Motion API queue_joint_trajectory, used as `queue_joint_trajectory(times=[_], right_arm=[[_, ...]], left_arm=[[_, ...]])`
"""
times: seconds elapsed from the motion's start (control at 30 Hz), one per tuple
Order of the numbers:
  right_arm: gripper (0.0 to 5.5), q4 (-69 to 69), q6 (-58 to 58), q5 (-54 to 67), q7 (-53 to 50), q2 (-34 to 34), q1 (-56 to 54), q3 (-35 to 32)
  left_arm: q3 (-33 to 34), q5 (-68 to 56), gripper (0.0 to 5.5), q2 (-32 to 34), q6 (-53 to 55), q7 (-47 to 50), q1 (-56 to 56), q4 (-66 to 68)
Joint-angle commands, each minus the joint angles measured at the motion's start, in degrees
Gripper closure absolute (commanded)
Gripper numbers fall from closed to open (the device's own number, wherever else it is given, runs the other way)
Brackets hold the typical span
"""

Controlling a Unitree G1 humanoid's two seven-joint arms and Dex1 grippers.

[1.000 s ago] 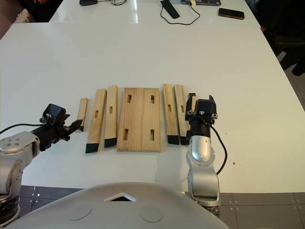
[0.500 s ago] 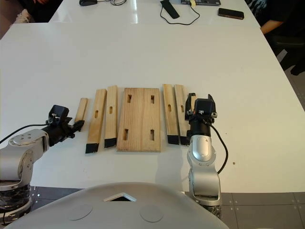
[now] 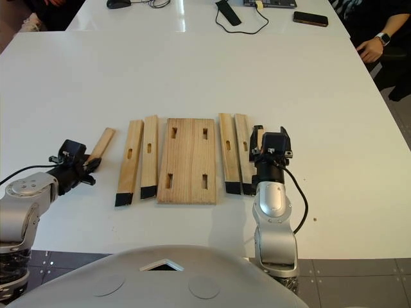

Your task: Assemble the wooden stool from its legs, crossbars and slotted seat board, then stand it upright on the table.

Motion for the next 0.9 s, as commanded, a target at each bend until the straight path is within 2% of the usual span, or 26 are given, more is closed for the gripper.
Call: queue_joint_trajectory(times=[0.03,0.07,0.13,0.2,0.27,0.37,0.43,0.5,0.67,0.9], right_arm=[[2.45,-1.8,-0.6,2.7,4.1,-3.1,-4.6,-3.2],[2.45,-2.5,-1.6,5.5,6.8,-4.1,-6.2,-4.2],[2.45,-3.6,-2.5,16.0,13.7,-5.5,-11.6,-8.5],[2.45,-3.3,0.1,28.3,19.9,-7.4,-17.9,-14.3],[2.45,-3.1,8.0,44.2,25.9,-11.0,-22.5,-19.1],[2.45,-1.0,17.4,66.1,33.9,-18.2,-28.4,-21.9],[2.45,0.8,21.9,74.7,39.1,-23.4,-31.9,-22.2],[2.45,2.7,24.6,80.1,42.8,-27.0,-35.5,-21.8],[2.45,6.5,29.5,92.2,44.8,-32.7,-43.4,-21.0],[2.45,6.5,30.7,97.3,43.7,-36.7,-46.6,-18.6]], left_arm=[[2.4,-3.2,4.19,-2.9,-12.1,-2.5,-8.1,-2.4],[2.1,-4.4,4.19,-2.8,-17.5,-5.1,-10.4,-4.3],[3.1,-12.7,4.19,-3.1,-18.4,-11.1,-15.7,-7.7],[4.0,-24.8,4.19,-2.3,-13.9,-17.3,-19.7,-9.4],[4.8,-38.0,4.19,-1.2,-8.4,-21.7,-23.3,-8.7],[5.2,-50.8,4.19,0.0,-3.2,-25.1,-27.8,-5.4],[4.2,-54.1,4.19,-0.9,-2.1,-26.2,-30.8,-2.2],[3.5,-57.0,4.19,-1.0,-1.2,-27.4,-32.4,-0.4],[2.8,-62.7,4.19,-1.0,0.1,-28.0,-34.7,0.6],[-1.3,-57.2,4.19,2.0,-2.5,-31.8,-32.1,-2.1]])
